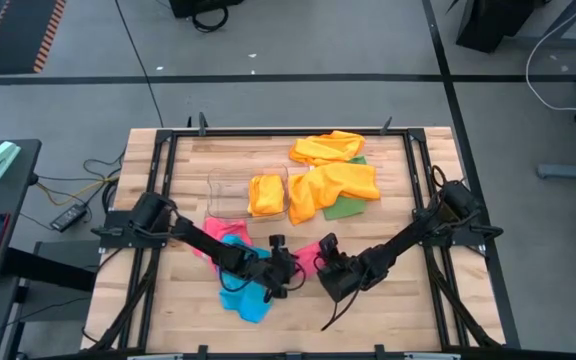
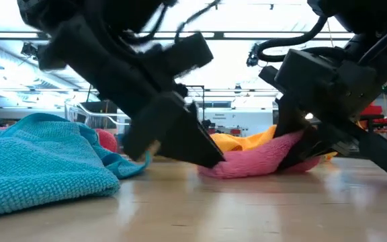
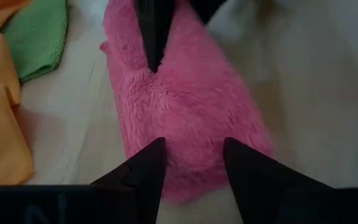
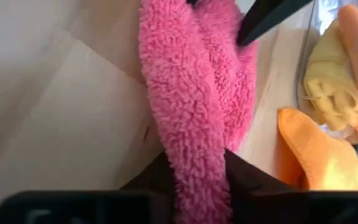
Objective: Fold microfiber towels
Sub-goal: Put the right folded pink microfiber cloth into the transparent bin
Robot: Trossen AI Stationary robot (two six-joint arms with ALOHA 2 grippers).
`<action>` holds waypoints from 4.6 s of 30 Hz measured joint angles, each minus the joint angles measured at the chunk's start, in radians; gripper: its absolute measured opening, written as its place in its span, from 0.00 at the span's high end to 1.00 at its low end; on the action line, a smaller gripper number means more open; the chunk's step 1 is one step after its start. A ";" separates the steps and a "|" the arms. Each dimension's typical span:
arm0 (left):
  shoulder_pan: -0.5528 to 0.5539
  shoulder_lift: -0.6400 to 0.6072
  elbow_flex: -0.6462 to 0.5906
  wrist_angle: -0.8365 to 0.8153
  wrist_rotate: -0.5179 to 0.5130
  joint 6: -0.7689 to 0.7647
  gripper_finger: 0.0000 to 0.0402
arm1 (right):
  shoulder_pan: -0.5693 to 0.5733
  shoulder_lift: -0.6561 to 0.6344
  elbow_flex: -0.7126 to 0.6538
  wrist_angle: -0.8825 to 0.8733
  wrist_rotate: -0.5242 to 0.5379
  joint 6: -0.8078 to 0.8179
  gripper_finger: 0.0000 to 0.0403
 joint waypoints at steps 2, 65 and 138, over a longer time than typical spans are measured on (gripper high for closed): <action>-0.020 -0.029 0.000 0.006 0.005 0.032 0.57 | 0.000 -0.012 -0.003 -0.006 -0.010 0.033 0.88; 0.194 -0.022 0.652 -1.163 0.259 0.020 0.89 | 0.020 -0.507 -0.062 -0.323 -0.278 0.587 0.53; 0.624 -0.008 0.521 -1.832 0.071 -0.133 0.93 | 0.061 -0.630 -0.238 -0.124 -0.112 0.654 0.55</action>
